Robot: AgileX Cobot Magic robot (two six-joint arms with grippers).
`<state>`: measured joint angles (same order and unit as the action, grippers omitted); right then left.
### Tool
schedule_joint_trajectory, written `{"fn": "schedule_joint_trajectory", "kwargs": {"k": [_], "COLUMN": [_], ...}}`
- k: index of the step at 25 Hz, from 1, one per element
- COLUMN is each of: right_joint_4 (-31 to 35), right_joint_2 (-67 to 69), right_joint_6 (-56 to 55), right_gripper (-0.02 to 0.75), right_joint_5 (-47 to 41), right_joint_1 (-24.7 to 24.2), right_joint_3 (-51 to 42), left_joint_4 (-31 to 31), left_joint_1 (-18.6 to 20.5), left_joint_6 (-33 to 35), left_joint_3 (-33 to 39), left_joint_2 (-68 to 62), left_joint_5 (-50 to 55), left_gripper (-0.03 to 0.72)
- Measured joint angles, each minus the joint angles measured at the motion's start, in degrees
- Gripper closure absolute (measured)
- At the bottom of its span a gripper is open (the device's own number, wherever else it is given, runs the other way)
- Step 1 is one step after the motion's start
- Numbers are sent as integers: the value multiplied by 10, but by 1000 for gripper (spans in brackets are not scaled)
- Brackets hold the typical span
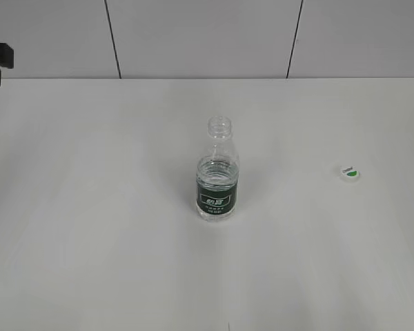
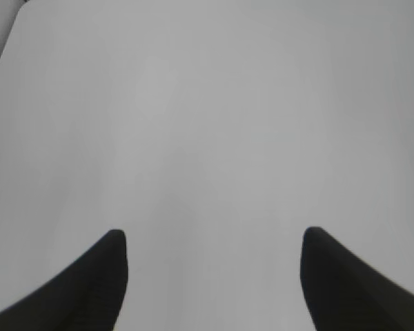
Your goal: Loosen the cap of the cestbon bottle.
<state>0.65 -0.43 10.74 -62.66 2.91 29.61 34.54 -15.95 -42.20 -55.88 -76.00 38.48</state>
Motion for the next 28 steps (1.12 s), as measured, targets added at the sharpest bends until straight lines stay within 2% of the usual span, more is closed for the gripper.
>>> {"fn": "schedule_joint_trajectory", "kwargs": {"k": [2, 6, 9, 17, 23, 28], "right_joint_4": [0, 0, 0, 0, 0, 0], "right_joint_2": [0, 0, 0, 0, 0, 0], "right_joint_6": [0, 0, 0, 0, 0, 0], "right_gripper": [234, 234, 234, 234, 234, 234], "right_joint_5": [0, 0, 0, 0, 0, 0], "right_joint_1": [0, 0, 0, 0, 0, 0], "right_joint_3": [0, 0, 0, 0, 0, 0], "left_joint_4": [-46, -188, -253, -255, -341, -377], "left_joint_1": [0, 3, 4, 4, 23, 48], "left_joint_6": [57, 203, 268, 287, 356, 401], "left_joint_3": [0, 0, 0, 0, 0, 2], "left_joint_2": [18, 52, 70, 91, 115, 149], "left_joint_5": [23, 56, 87, 141, 140, 144], "left_gripper": [208, 208, 208, 208, 208, 208]}}
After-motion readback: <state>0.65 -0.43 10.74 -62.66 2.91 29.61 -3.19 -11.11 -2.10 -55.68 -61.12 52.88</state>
